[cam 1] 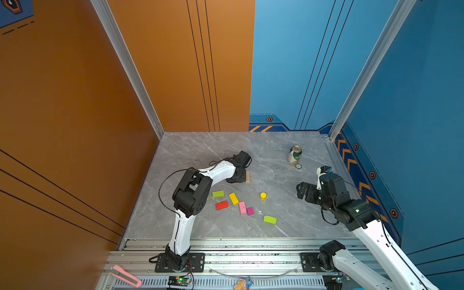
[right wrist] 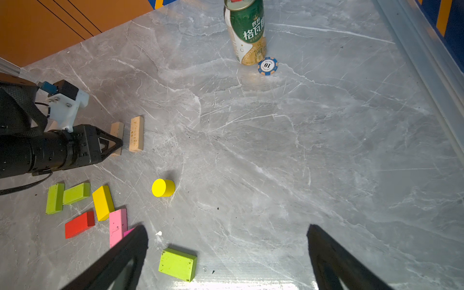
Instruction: Build the wood block tower
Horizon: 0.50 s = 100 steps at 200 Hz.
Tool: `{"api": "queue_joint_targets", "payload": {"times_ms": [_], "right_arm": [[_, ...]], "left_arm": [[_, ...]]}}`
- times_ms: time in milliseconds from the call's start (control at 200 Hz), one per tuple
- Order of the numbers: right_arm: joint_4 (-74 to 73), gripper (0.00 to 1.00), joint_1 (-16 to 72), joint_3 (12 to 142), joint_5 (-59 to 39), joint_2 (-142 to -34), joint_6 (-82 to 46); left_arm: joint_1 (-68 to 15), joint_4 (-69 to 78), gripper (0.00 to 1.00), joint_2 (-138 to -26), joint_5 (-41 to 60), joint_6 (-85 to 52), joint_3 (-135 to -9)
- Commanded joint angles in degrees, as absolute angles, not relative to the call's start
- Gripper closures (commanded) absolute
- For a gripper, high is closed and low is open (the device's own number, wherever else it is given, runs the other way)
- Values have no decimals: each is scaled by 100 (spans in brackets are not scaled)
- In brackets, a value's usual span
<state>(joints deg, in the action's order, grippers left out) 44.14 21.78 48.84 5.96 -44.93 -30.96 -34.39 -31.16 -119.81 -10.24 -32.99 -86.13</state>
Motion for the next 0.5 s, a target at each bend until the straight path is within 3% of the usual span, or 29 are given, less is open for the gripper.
{"api": "queue_joint_targets", "payload": {"times_ms": [0,385,496], "right_arm": [[4444,0,2161,4885,522,-4509,-3156],[4493,0,2158,4843,525,-4448,-3104],[4502,0,2156,4834,552,-4418,-3094]], "left_arm": [[-3574,-3365,81,-12127,-1057,-3266,-8771],[-3586,-3396,81,-12247,-1087,-3303,-8842],[-3586,-3419,76,-12247,-1116,-3310,-8853]]}}
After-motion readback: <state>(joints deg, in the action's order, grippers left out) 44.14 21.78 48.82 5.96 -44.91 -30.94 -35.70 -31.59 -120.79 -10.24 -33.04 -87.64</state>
